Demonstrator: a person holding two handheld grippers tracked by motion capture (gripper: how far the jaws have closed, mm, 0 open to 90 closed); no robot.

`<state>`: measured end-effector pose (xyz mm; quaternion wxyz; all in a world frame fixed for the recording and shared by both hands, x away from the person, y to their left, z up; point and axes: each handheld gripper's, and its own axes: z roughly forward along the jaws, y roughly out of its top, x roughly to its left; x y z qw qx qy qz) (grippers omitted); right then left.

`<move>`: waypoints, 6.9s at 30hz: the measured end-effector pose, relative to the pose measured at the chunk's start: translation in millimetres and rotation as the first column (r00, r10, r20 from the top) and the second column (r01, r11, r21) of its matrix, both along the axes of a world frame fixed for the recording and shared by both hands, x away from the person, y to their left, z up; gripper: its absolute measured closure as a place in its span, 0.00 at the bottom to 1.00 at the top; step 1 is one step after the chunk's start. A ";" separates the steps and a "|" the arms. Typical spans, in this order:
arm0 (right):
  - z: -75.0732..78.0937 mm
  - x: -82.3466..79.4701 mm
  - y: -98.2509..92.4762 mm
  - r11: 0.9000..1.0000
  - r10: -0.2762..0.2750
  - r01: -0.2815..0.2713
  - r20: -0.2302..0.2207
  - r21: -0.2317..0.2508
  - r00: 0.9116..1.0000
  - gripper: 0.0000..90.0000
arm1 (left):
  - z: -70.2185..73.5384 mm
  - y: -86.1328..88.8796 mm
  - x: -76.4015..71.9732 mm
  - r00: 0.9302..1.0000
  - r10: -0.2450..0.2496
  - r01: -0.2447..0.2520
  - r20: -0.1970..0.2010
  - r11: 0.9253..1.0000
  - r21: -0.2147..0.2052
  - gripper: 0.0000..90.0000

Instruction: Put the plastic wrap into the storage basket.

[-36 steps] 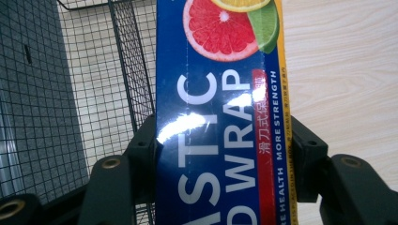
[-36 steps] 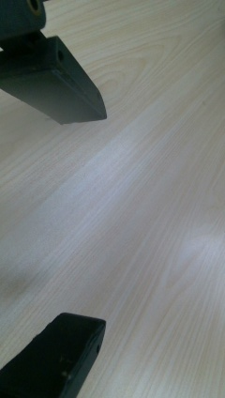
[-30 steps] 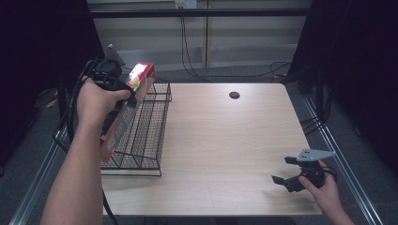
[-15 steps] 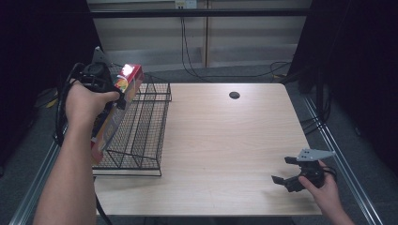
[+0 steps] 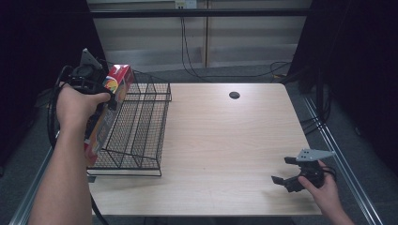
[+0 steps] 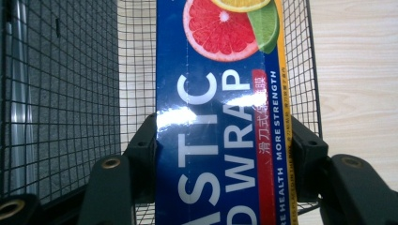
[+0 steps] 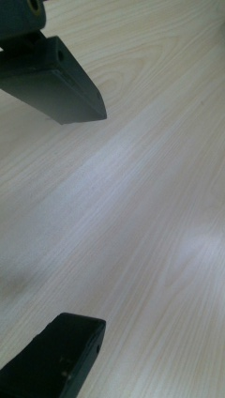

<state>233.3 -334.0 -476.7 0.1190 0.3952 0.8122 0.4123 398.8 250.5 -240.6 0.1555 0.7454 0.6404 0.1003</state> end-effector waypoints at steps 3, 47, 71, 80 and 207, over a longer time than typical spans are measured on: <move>-0.2 0.0 0.2 1.000 0.000 0.000 0.002 -0.001 1.000 0.02 | -2.8 5.3 -0.1 1.000 0.018 -0.018 0.001 1.000 -0.002 0.47; -2.6 1.3 3.2 1.000 0.016 -0.016 -0.005 -0.008 1.000 0.02 | -35.4 19.3 16.0 0.991 0.130 -0.128 -0.032 0.990 0.053 0.46; -2.8 1.2 3.4 1.000 0.025 -0.025 -0.005 -0.010 1.000 0.02 | -42.0 11.4 22.1 0.990 0.135 -0.132 -0.052 0.990 0.056 0.46; -2.9 0.9 3.4 1.000 0.022 -0.022 -0.004 -0.010 1.000 0.02 | -44.1 8.4 23.9 0.990 0.126 -0.122 -0.064 0.991 0.058 0.46; 0.3 0.8 5.8 0.999 0.036 -0.036 0.010 -0.002 0.999 0.02 | -30.6 -64.2 -2.4 0.991 -0.127 0.130 0.043 0.990 -0.064 0.14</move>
